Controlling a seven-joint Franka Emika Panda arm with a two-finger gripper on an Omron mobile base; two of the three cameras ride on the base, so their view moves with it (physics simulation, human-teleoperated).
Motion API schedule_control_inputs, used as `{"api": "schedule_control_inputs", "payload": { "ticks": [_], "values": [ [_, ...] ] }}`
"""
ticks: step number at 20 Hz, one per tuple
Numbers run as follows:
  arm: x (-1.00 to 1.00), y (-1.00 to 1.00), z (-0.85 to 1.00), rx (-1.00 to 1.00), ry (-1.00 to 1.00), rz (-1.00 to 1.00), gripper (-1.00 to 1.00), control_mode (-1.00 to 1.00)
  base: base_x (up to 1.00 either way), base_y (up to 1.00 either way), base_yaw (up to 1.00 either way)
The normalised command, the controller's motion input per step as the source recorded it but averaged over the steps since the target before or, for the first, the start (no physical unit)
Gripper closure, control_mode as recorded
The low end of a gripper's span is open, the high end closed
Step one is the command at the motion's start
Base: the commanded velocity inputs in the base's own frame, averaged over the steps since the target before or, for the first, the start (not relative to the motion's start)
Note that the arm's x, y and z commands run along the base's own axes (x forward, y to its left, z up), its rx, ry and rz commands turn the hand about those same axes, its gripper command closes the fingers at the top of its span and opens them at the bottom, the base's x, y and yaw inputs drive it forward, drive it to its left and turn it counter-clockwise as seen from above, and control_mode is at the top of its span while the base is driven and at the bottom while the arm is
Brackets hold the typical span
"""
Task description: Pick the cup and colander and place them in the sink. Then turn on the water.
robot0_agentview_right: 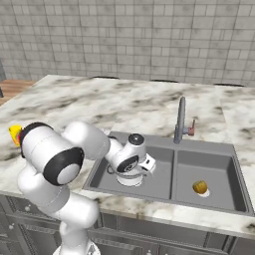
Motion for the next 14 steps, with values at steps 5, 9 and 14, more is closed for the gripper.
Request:
{"api": "schedule_control_inputs", "payload": {
  "ticks": [5,9,14],
  "values": [
    [0.00,0.00,0.78,0.00,0.06,0.00,-1.00,-1.00,0.00,0.00,0.00],
    [-0.04,0.01,0.74,0.00,0.07,0.00,-1.00,-1.00,0.00,0.00,0.00],
    [-0.22,0.04,0.43,0.00,0.02,0.02,-1.00,-1.00,0.00,0.00,0.00]
  ]
}}
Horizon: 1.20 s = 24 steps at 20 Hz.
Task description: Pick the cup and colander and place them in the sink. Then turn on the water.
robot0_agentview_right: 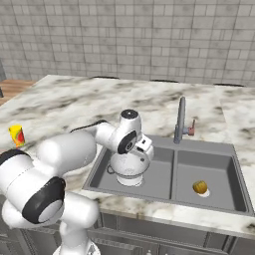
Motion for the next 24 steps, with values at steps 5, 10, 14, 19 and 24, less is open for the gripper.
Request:
{"api": "schedule_control_inputs", "payload": {
  "ticks": [5,10,14,19,24],
  "values": [
    [-0.30,0.39,0.50,0.00,0.00,0.06,-1.00,-1.00,0.00,0.00,0.00],
    [-0.54,0.76,0.47,-0.03,0.00,0.15,-1.00,-1.00,0.00,0.00,0.00],
    [-0.61,0.83,0.38,-0.06,0.00,0.20,-1.00,-1.00,0.00,0.00,0.00],
    [-0.63,0.80,0.53,-0.09,-0.03,0.20,-1.00,-1.00,0.00,0.00,0.00],
    [-0.62,0.28,0.42,-0.01,-0.09,0.07,-1.00,-1.00,0.00,0.00,0.00]
  ]
}}
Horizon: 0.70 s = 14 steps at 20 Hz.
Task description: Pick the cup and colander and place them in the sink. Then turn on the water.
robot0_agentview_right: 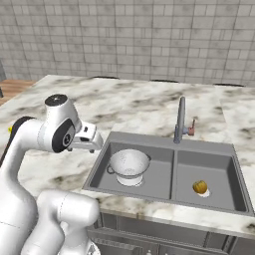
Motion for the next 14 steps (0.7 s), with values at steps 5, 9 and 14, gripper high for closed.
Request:
{"api": "schedule_control_inputs", "payload": {
  "ticks": [5,9,14],
  "values": [
    [-0.43,0.06,0.44,0.00,-0.10,0.00,-1.00,-1.00,0.00,0.00,0.00],
    [-0.04,0.00,0.17,0.00,-0.01,0.00,-1.00,-1.00,0.00,0.00,0.00],
    [0.00,0.00,0.00,0.00,0.00,0.00,-1.00,-1.00,0.00,0.00,0.00]
  ]
}}
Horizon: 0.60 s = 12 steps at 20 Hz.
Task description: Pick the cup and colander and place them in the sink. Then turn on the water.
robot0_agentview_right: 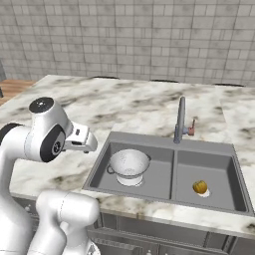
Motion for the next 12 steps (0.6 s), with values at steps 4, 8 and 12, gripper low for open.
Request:
{"api": "schedule_control_inputs", "payload": {
  "ticks": [4,8,12],
  "values": [
    [-0.04,0.00,0.00,0.00,-0.01,0.00,-1.00,-1.00,0.00,0.00,0.00],
    [-0.06,0.01,0.00,0.00,-0.01,0.00,-1.00,1.00,-0.41,0.24,0.00],
    [0.00,0.00,0.00,0.00,0.00,0.00,-1.00,1.00,-0.62,0.90,0.00]
  ]
}}
